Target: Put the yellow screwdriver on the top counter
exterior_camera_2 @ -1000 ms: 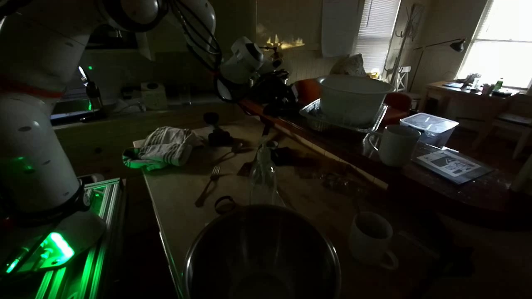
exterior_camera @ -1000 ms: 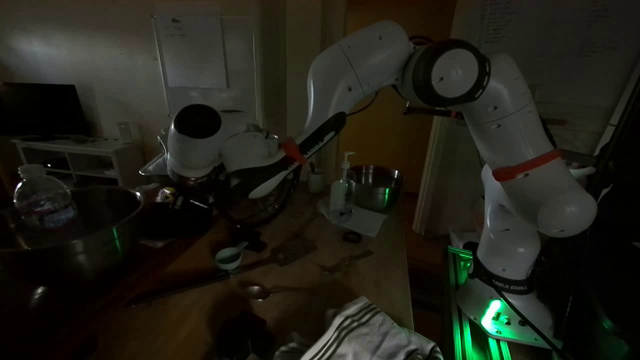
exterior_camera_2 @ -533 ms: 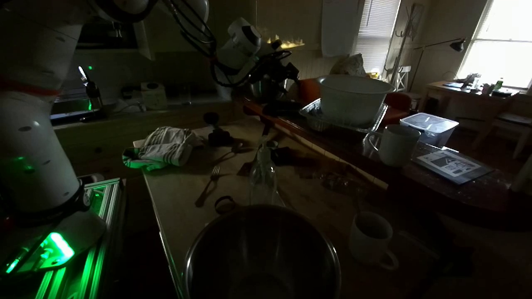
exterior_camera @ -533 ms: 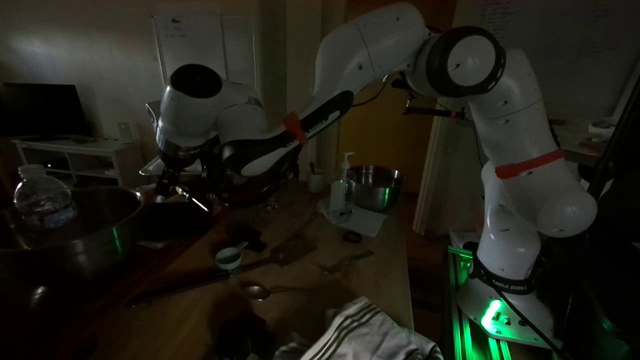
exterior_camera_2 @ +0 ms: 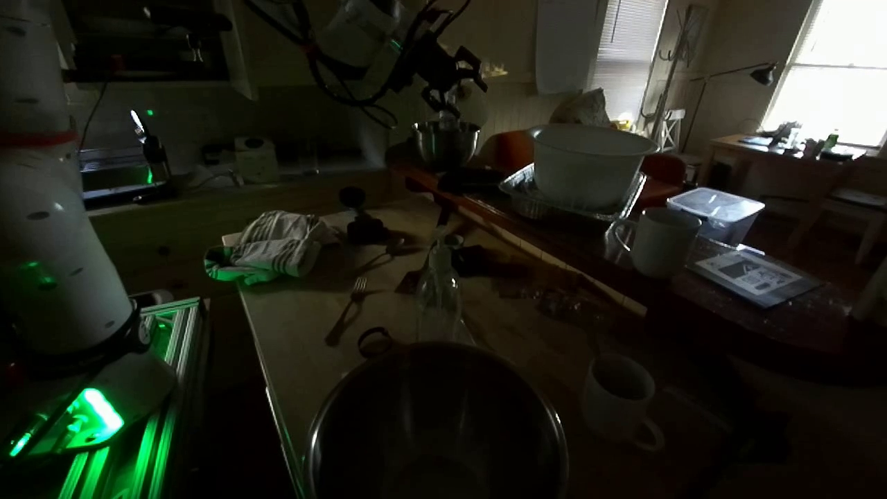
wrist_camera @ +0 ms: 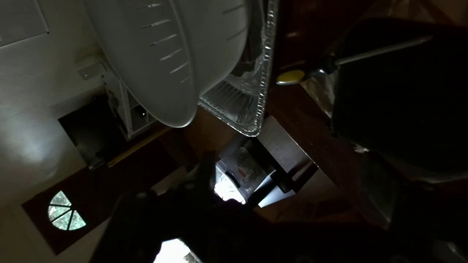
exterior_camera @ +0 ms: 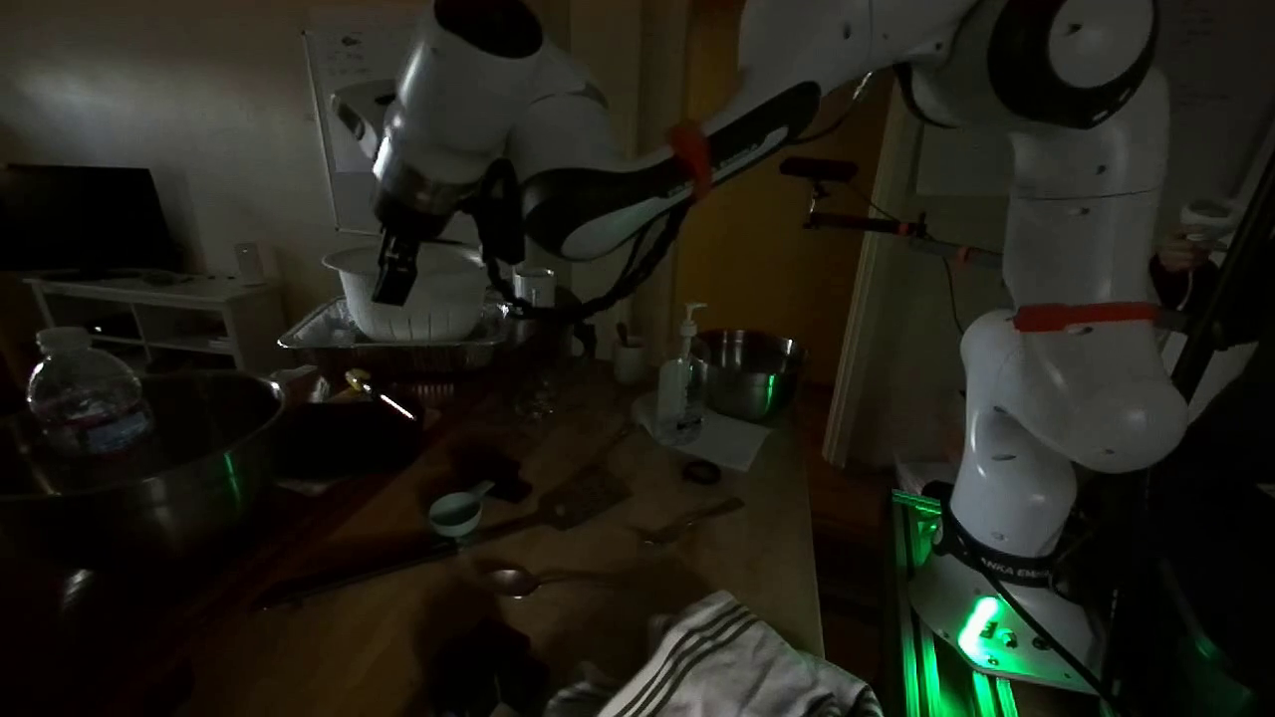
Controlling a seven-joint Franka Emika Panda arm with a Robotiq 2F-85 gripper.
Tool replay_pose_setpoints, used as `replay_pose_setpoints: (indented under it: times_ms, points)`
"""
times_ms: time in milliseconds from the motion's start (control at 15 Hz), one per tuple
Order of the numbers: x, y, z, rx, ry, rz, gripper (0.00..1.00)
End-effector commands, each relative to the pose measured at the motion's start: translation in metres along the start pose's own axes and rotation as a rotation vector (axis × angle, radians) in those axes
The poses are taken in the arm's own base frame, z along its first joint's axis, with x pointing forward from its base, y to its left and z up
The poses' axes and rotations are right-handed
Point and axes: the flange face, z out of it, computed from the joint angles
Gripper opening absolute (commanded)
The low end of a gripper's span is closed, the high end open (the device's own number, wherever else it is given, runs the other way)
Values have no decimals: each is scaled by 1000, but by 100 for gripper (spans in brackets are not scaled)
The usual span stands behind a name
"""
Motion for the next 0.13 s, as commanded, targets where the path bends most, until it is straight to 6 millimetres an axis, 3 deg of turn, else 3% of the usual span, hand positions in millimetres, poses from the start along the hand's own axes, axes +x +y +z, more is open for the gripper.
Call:
replay_pose_setpoints:
  times_ms: [0, 67]
  points:
    - [-11, 7, -12, -3, 3, -15, 100]
    - [-21, 12, -22, -6, 8, -27, 100]
